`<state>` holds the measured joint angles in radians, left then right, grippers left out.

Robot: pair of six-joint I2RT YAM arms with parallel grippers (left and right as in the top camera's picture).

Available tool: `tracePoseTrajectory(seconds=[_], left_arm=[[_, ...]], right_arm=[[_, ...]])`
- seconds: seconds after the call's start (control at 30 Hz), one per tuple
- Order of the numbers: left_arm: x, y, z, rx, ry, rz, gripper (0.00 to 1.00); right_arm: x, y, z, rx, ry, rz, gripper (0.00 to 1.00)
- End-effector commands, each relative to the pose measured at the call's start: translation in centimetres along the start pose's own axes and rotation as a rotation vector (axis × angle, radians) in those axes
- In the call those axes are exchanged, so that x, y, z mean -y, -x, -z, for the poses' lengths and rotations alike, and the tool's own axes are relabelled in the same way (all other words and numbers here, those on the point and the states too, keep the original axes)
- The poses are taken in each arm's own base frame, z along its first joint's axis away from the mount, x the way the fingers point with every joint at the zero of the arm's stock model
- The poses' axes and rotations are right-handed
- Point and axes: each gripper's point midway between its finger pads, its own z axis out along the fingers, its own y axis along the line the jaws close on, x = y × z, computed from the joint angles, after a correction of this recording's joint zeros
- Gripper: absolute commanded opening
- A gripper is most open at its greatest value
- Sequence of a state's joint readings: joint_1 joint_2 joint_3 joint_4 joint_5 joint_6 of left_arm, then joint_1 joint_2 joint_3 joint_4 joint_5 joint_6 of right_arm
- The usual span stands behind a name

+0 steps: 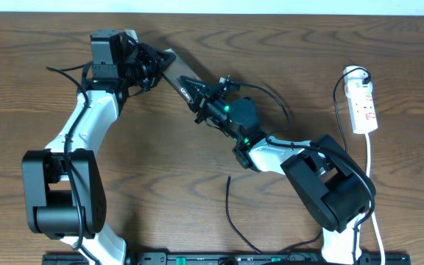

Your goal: Plug charger to phone and switch on socket

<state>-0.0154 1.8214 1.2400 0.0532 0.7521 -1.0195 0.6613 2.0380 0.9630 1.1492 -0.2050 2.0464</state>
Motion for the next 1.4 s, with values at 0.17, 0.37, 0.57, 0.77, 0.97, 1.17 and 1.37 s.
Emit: tracePoseTrajectory(seconds=[0.17, 0.37, 0.57, 0.77, 0.97, 1.17, 1.37], left_arm=[[1.1, -0.7, -0.1, -0.017, -0.024, -0.044, 0.08], [1.1, -0.7, -0.1, -0.017, -0.024, -0.044, 0.07], [1.1, -0.7, -0.1, -0.017, -0.024, -0.045, 0.07], [1.1, -0.5, 0.0, -0.013, -0.023, -0.045, 0.07], [0.3, 1.2, 1.2, 0.014, -0.024, -0.019, 0.07], [-1.5, 6.4, 6.7, 0.063, -0.086, 0.046, 0.08], [-2.4, 8.8, 12.5, 0.031, -0.204, 0.082, 0.08]], right_arm=[[-0.1, -1.5, -0.3, -0.035, 0.0, -0.004, 0.02], [-0.1, -1.5, -0.3, -0.035, -0.001, -0.004, 0.02], [0.0, -1.5, -0.3, -0.035, -0.002, -0.004, 0.32], [-0.1, -1.5, -0.3, -0.036, -0.001, -0.003, 0.99], [-0.1, -1.4, -0.3, -0.034, 0.0, -0.003, 0.99], [-0.2, -1.0, -0.1, -0.043, -0.007, -0.002, 0.99], [-0.1, -0.6, 0.2, -0.075, -0.033, 0.022, 0.99]])
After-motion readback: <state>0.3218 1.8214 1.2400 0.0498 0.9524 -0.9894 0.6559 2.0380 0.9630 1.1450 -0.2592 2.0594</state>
